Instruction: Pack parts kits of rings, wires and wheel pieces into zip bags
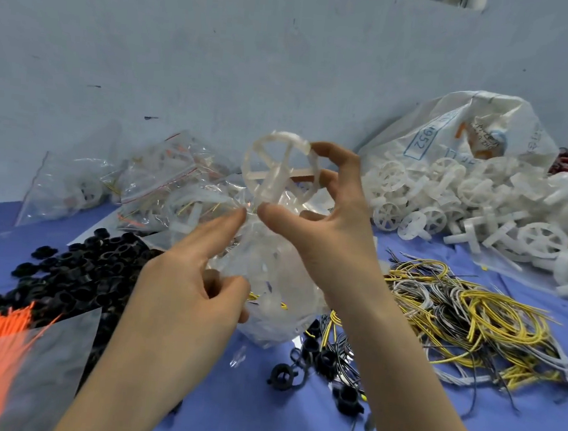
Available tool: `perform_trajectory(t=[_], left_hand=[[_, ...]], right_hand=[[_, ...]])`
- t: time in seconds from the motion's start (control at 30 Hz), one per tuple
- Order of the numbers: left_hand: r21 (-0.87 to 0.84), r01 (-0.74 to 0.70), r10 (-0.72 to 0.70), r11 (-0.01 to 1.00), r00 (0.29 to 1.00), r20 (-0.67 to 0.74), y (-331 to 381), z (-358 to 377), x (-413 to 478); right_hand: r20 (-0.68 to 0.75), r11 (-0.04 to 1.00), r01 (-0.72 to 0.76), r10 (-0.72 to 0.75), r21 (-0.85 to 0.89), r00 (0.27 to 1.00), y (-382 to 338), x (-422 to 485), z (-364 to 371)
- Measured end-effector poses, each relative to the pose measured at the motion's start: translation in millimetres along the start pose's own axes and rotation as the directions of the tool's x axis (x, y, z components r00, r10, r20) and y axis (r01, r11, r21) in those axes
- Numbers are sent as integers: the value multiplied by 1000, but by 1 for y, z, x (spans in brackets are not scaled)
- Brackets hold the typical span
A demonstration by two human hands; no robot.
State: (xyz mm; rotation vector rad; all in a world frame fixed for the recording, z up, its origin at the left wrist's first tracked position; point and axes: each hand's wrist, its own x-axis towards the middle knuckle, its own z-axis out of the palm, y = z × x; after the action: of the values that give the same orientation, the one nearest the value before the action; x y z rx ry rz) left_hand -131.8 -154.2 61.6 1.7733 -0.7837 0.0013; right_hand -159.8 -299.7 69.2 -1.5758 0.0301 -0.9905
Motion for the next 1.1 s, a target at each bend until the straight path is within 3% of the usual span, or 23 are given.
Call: perform_trajectory(t=[0.2,0.3,0.37,0.43,0.57,0.67,0.8,0.9,0.97,1.03,1.1], left_hand=[[13,-52,53,999,998,-20,-5,-4,2],[95,-2,-6,995,997,78,-11,1,19],[269,-186,143,945,974,173,-10,-1,17],[457,-337,228,823,933,277,-6,-4,7],[548,-226,68,806,953,295,-9,-3,1],[450,-196,127,871,976,179,-15,-2,5],[233,-39,24,972,997,69,-13,3,5],[75,6,-8,997,1000,25,-11,5,5],[-38,20,-19,999,999,37,-11,5,5],[-120,35,-28,992,998,62,-10,6,4],[-145,61,-50,988,996,78,-9,7,4]], right_hand=[[-5,983,-109,111,150,994,-6,8,-17],[64,969,-115,104,218,993,-9,8,-24],[113,956,-96,67,279,991,-11,9,-27],[140,948,-76,34,309,990,-13,9,-29],[174,953,-89,39,291,984,-15,10,-35],[263,933,-170,85,318,961,-18,11,-39],[403,947,-246,147,207,904,-20,10,-44],[553,960,-252,147,120,820,-21,8,-51],[559,965,-234,261,-120,787,-22,10,-47],[480,887,-268,435,-377,762,-23,12,-44],[482,869,-182,417,-461,771,-25,10,-46]])
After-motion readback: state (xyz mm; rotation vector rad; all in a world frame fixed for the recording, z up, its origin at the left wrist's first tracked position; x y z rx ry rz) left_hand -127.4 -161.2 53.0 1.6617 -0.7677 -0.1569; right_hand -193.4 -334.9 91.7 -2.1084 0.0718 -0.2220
